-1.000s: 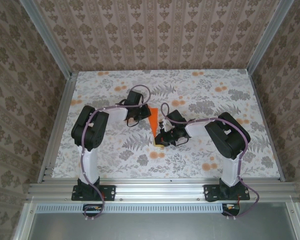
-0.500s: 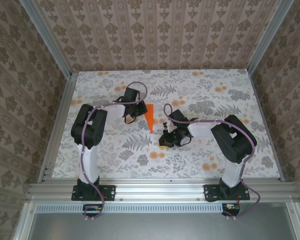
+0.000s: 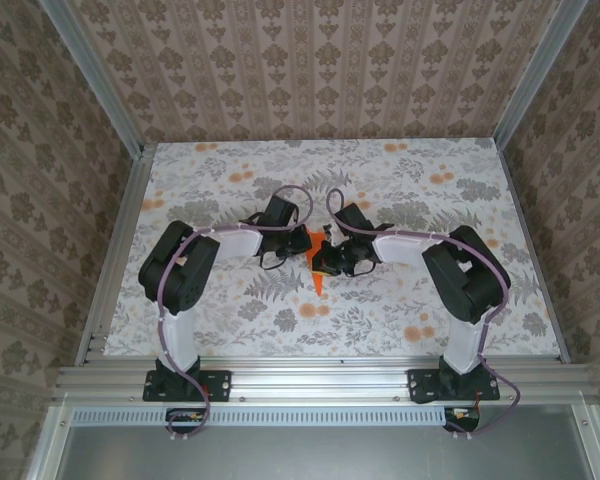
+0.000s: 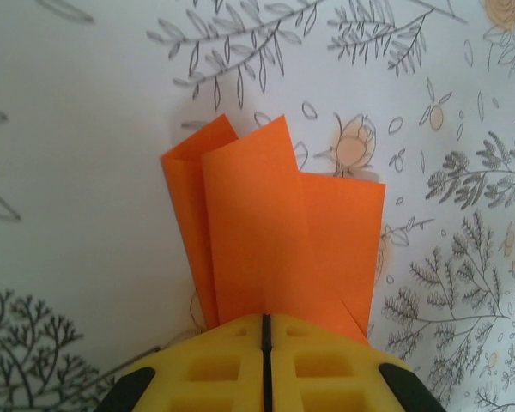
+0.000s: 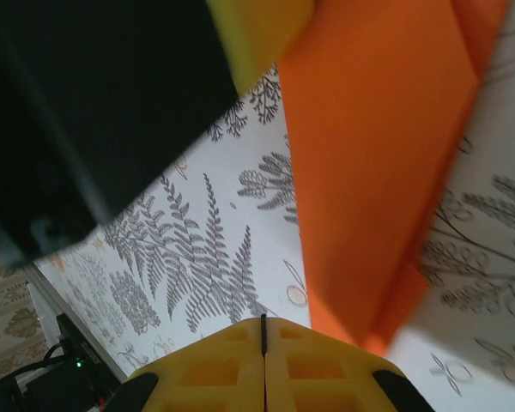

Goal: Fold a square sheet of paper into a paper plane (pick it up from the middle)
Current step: Fold the wing for the fifth time at the center of the table.

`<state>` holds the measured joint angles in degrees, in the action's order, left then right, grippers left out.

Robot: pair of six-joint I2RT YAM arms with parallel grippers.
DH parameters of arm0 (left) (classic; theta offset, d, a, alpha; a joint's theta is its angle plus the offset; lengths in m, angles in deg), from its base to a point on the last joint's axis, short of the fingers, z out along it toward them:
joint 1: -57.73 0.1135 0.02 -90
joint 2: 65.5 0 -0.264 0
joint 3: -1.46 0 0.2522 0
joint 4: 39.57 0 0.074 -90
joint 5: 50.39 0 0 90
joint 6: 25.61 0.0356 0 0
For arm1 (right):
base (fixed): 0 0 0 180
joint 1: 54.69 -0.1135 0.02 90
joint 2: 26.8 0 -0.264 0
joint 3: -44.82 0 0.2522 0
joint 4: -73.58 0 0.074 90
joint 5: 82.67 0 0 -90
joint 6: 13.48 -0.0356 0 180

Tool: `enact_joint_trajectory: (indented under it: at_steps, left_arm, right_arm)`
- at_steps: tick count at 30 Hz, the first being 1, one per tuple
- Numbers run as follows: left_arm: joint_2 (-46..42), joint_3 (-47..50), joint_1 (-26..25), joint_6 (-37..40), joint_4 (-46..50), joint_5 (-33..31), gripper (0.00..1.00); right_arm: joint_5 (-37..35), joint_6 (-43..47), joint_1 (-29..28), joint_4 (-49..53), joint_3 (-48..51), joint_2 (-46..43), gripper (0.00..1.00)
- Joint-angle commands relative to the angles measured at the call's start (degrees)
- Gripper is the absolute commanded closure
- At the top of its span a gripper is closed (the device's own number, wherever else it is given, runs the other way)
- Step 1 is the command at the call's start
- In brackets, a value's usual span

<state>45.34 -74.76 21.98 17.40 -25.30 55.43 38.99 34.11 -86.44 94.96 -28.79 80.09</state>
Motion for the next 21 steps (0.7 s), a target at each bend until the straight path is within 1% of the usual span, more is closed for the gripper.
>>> enact_joint_trajectory:
  at_steps: [1, 7, 10, 17, 21]
  left_arm:
    - [-1.35, 0.98, -0.11, -2.36, 2.3, -1.34, 0.91]
    - [-1.25, -0.64, -0.02, -1.5, 3.31, -1.48, 0.9]
    - [-1.34, -2.15, 0.57, -0.33, 4.02, -1.79, 0.87]
    - [0.89, -6.4, 3.85, 2.56, 4.45, -1.84, 0.78]
    - [3.36, -8.52, 5.8, 3.92, 4.42, -1.17, 0.76]
  right_arm:
    - [-0.27, -0.7, -0.42, -0.14, -1.49, 2.5, 0.93]
    - [-2.08, -0.6, 0.37, 0.0, 0.6, 5.28, 0.95]
    - [-1.71, -0.99, 0.78, -0.65, 3.19, 6.09, 0.96]
    - [-0.52, -0.91, 0.99, -0.27, 8.52, 7.58, 0.96]
    - [-0.32, -0.98, 1.07, -0.84, 10.53, 8.05, 0.96]
